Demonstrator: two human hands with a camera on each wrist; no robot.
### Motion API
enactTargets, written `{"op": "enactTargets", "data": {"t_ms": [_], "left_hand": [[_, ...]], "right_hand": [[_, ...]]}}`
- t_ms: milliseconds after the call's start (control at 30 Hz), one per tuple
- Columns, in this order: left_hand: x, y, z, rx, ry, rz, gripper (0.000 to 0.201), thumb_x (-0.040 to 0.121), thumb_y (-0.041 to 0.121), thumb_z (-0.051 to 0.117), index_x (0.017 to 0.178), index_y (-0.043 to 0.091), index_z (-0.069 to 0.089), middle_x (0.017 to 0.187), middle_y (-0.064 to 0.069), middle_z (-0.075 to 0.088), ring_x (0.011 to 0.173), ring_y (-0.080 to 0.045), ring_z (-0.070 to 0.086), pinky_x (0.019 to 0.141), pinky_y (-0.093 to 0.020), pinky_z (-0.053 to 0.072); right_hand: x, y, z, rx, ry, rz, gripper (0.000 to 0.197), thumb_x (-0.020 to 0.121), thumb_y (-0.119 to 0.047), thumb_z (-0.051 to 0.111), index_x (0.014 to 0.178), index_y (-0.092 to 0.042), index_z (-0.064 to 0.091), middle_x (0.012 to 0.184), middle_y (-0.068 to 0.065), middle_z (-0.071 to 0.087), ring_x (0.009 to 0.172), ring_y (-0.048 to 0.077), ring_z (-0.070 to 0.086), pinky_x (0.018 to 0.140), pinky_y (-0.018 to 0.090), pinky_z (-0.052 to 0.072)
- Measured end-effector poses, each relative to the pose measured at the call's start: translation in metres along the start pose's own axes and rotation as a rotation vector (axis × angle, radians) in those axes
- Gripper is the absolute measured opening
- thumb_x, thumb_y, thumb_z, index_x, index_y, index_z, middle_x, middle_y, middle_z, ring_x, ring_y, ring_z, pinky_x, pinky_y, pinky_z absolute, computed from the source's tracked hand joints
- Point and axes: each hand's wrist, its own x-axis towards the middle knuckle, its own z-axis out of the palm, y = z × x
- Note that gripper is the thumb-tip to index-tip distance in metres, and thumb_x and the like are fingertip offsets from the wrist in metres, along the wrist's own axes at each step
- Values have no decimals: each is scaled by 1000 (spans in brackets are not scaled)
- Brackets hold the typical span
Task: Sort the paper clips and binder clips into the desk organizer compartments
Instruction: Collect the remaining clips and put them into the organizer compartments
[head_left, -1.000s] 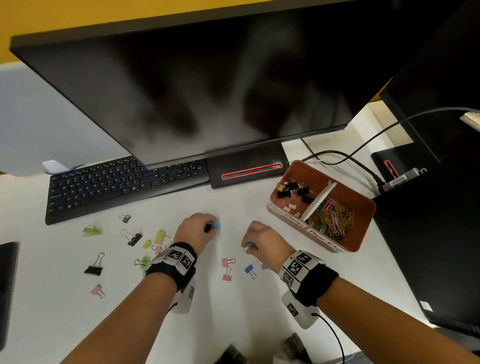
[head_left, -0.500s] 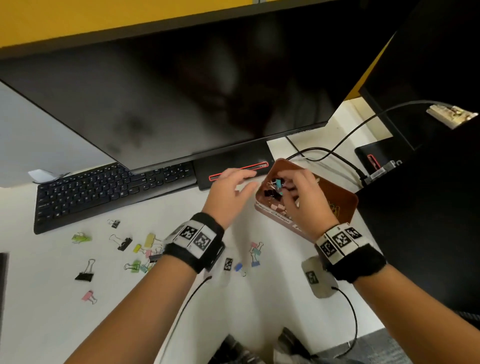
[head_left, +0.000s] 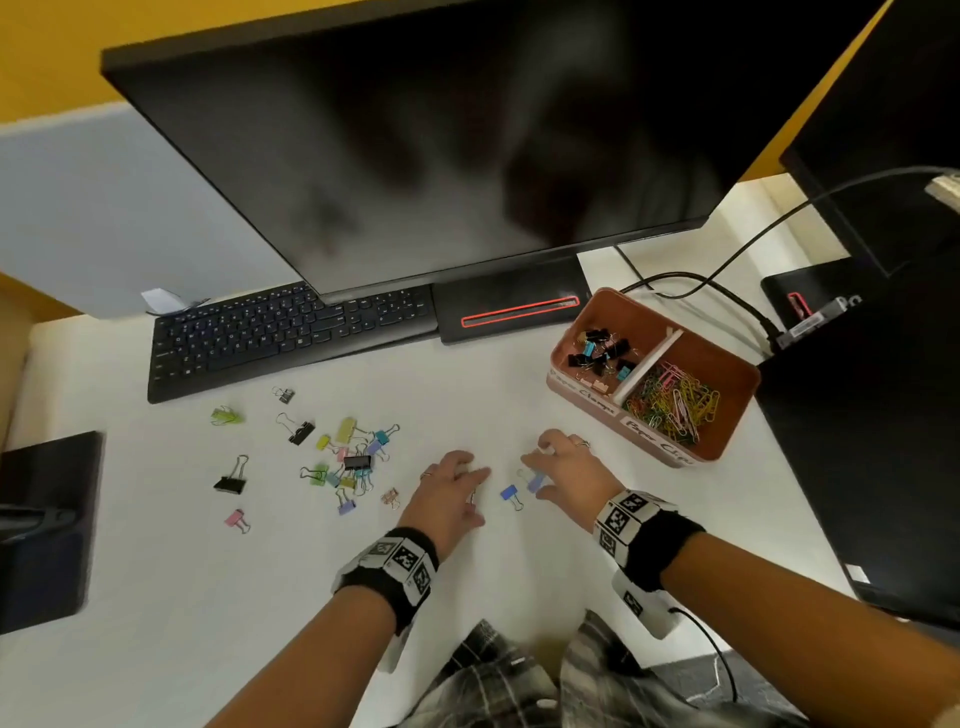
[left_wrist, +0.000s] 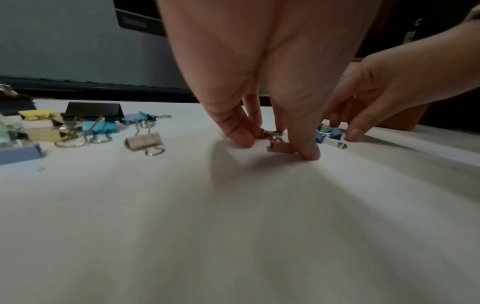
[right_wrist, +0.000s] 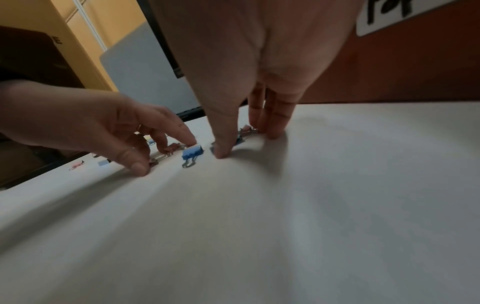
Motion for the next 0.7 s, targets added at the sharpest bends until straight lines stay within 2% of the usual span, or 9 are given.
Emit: {"op": "enactTargets", "data": {"t_ms": [67,133,333,467,534,634,700], "left_hand": [[0,2,0,-56,53,-32,45,82,6,62,125,17,55,133,0,40,93,-11,52,94,-19,42],[1,3,-3,-107,89,-56,38,81,4,62,118,15,59,120,-1,48,82,-14,55,89,-24,47],[7,1,-6,-149,95,-133,42,74,6,72,113,12,58,108,-2,51,84,-14,51,81,-21,42],[11,0,-6,-151,91,-173,42,72,5,73,111,12,58,105,1,46,84,-14,50,83,-22,44],[12,0,-5,-134,90,-171,38,71,4,73,107,11,60,103,1,44,80,-15,51,78,-19,42],[10,-1,-3,-144,127,-154,27,71,1,71,96,9,63,99,0,43,76,-15,51,73,-14,41],[9,-2,-1,-149,152,-159,23,73,2,69,93,11,64,98,-1,45,71,-10,50,66,-3,36]], "right_hand": [[-1,2,5,32,22,-33,34,88,-8,55,122,-12,59,127,10,45,116,27,44,94,29,43],[-1,3,8,45,43,-42,27,87,-9,56,113,-11,64,119,11,51,112,29,46,92,35,44],[2,3,6,85,38,8,23,86,-13,58,109,-13,64,114,10,53,109,26,49,93,30,40],[2,4,7,177,65,24,21,84,-9,62,105,-7,65,116,10,51,102,26,55,93,29,44],[2,4,5,227,81,23,18,81,-6,66,99,-4,65,117,8,49,96,25,59,92,31,47],[3,3,4,231,60,12,18,80,-5,67,97,-4,62,111,11,56,94,26,59,92,36,48],[4,1,2,222,48,24,20,80,-5,66,100,-5,60,108,12,59,94,25,58,92,36,47]]}}
